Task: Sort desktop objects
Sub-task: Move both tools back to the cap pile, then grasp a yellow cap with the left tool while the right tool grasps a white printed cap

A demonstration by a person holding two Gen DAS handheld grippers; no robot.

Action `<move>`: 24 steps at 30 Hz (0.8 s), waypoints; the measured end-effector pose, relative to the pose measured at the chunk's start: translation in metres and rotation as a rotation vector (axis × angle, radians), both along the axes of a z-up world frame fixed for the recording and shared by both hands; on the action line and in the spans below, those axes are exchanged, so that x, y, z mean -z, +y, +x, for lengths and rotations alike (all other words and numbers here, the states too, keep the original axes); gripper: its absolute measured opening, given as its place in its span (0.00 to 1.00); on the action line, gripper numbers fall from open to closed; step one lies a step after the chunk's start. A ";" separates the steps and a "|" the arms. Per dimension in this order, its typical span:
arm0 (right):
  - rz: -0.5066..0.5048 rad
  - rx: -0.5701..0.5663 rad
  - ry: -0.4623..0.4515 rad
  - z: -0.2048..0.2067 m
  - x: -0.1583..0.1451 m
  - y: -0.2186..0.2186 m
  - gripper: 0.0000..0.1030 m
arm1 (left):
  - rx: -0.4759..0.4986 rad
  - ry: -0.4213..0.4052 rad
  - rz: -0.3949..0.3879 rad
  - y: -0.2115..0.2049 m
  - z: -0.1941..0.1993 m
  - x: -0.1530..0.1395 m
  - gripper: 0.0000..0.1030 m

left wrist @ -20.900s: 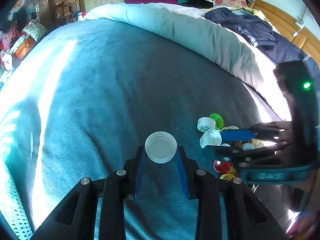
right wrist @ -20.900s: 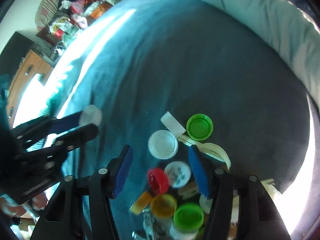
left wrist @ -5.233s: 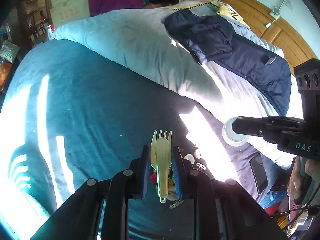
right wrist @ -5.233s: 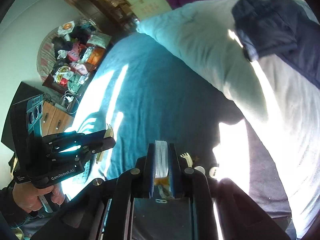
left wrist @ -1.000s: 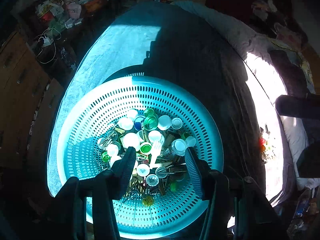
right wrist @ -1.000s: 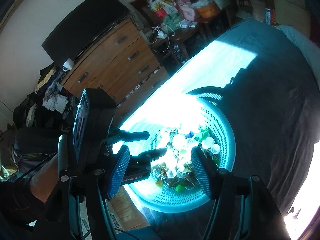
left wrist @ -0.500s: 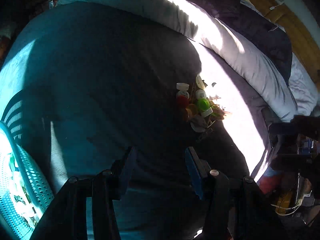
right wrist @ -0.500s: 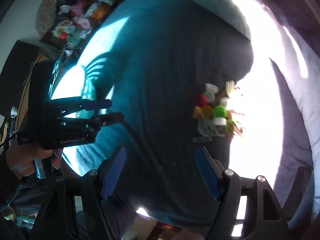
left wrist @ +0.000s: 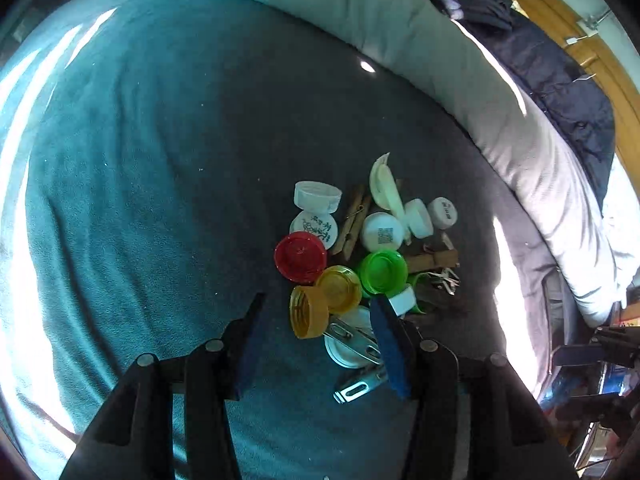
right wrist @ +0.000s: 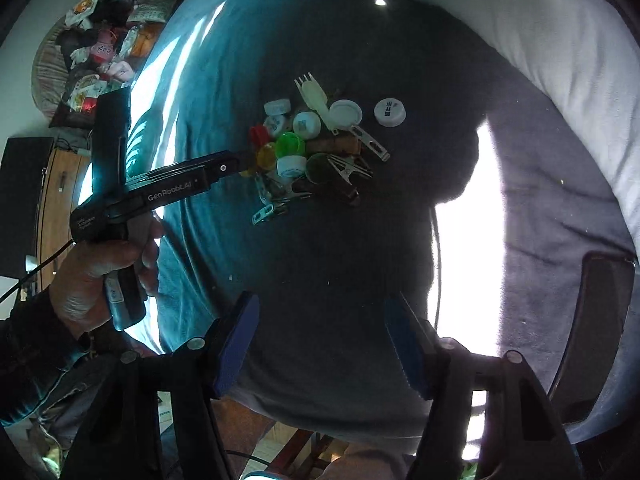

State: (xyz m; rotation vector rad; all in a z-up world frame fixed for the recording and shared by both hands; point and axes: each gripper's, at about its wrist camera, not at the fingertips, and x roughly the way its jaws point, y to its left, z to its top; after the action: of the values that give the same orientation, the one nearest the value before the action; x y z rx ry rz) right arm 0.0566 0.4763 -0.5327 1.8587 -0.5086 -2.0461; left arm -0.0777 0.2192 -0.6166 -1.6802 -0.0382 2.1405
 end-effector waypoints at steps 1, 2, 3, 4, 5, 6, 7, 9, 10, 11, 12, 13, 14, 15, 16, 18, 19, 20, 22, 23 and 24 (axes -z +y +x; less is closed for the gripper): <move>-0.001 -0.013 0.011 -0.002 0.000 -0.001 0.56 | -0.008 0.001 -0.002 0.000 -0.001 0.002 0.39; 0.001 -0.025 0.027 -0.004 -0.001 -0.001 0.52 | -0.013 -0.007 -0.006 0.000 -0.001 0.004 0.31; 0.003 -0.032 0.048 -0.006 -0.003 -0.001 0.48 | -0.015 -0.013 -0.017 -0.001 -0.001 0.005 0.19; 0.001 -0.035 0.068 -0.009 -0.005 -0.001 0.47 | -0.014 -0.014 -0.027 -0.002 -0.001 0.006 0.11; -0.003 -0.033 0.085 -0.012 -0.007 -0.001 0.45 | -0.011 -0.013 -0.034 -0.002 0.001 0.005 0.11; -0.006 -0.025 0.100 -0.015 -0.008 0.000 0.40 | -0.008 -0.008 -0.047 -0.003 0.002 0.004 0.11; -0.011 -0.017 0.109 -0.019 -0.007 0.003 0.38 | -0.005 -0.009 -0.057 -0.005 0.003 0.004 0.11; -0.008 -0.001 0.114 -0.030 -0.003 0.009 0.36 | -0.021 -0.010 -0.074 -0.011 0.003 0.004 0.11; -0.006 0.008 0.117 -0.035 -0.001 0.012 0.36 | -0.033 -0.016 -0.073 -0.015 0.002 0.005 0.11; -0.001 0.014 0.120 -0.041 0.002 0.015 0.36 | -0.040 -0.018 -0.077 -0.019 0.002 0.005 0.11; 0.008 0.019 0.127 -0.046 0.004 0.018 0.36 | -0.044 -0.013 -0.084 -0.021 0.002 0.005 0.11; 0.017 0.022 0.133 -0.052 0.007 0.020 0.35 | -0.043 -0.015 -0.084 -0.022 0.001 0.005 0.11; 0.028 0.025 0.132 -0.059 0.011 0.023 0.36 | -0.041 -0.015 -0.085 -0.022 0.002 0.007 0.11; 0.044 0.028 0.132 -0.065 0.016 0.025 0.36 | -0.035 -0.012 -0.087 -0.021 0.002 0.008 0.11; 0.053 0.027 0.136 -0.071 0.021 0.026 0.36 | -0.031 -0.011 -0.089 -0.020 0.002 0.008 0.11; 0.071 0.014 0.138 -0.086 0.032 0.027 0.36 | -0.036 -0.013 -0.089 -0.018 0.000 0.010 0.11; 0.078 0.000 0.135 -0.093 0.038 0.025 0.36 | -0.040 -0.013 -0.090 -0.018 -0.001 0.010 0.11; 0.092 -0.019 0.137 -0.100 0.043 0.022 0.36 | -0.043 -0.014 -0.092 -0.017 -0.001 0.010 0.11; 0.124 -0.059 0.149 -0.112 0.052 0.015 0.36 | -0.052 -0.023 -0.092 -0.017 -0.002 0.012 0.11; 0.133 -0.075 0.157 -0.117 0.055 0.012 0.36 | -0.056 -0.027 -0.089 -0.018 -0.002 0.012 0.11; 0.149 -0.094 0.164 -0.121 0.057 0.009 0.36 | -0.062 -0.033 -0.085 -0.018 -0.003 0.013 0.11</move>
State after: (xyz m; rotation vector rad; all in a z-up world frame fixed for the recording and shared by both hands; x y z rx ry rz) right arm -0.0648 0.4850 -0.5896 1.7378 -0.2277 -2.2009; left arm -0.0802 0.2007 -0.6292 -1.7844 -0.0096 2.1879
